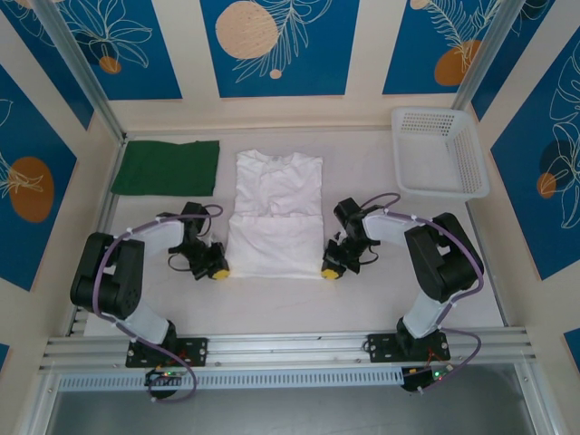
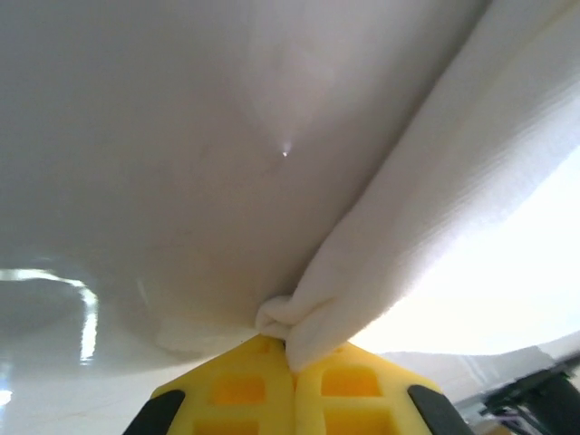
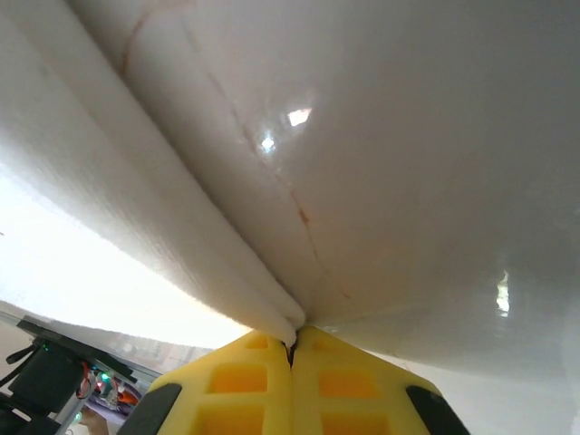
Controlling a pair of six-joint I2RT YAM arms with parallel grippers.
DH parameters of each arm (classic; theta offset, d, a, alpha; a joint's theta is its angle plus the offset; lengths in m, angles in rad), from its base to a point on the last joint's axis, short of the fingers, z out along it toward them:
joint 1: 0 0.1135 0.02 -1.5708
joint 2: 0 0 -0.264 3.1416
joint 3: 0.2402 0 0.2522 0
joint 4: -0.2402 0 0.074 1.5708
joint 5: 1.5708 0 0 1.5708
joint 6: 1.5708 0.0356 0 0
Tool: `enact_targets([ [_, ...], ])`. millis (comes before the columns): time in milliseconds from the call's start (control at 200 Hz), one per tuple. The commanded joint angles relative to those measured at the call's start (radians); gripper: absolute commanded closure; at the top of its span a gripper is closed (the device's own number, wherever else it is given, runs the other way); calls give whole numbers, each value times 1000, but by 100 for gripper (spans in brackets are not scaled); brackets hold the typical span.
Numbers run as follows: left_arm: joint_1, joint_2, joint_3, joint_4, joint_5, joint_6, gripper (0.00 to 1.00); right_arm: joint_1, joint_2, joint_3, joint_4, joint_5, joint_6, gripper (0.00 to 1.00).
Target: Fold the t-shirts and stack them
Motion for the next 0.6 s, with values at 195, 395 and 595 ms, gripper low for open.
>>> enact_targets([
  [195, -34, -106, 49, -296, -104, 118, 100, 24, -88, -83, -82, -21, -38, 100],
  [395, -95, -256, -11, -436, 8, 120, 100, 115, -277, -180, -118, -79, 31, 100],
  [595, -137, -437, -1, -448, 61, 32, 100, 144, -492, -170, -231, -70, 94, 100],
])
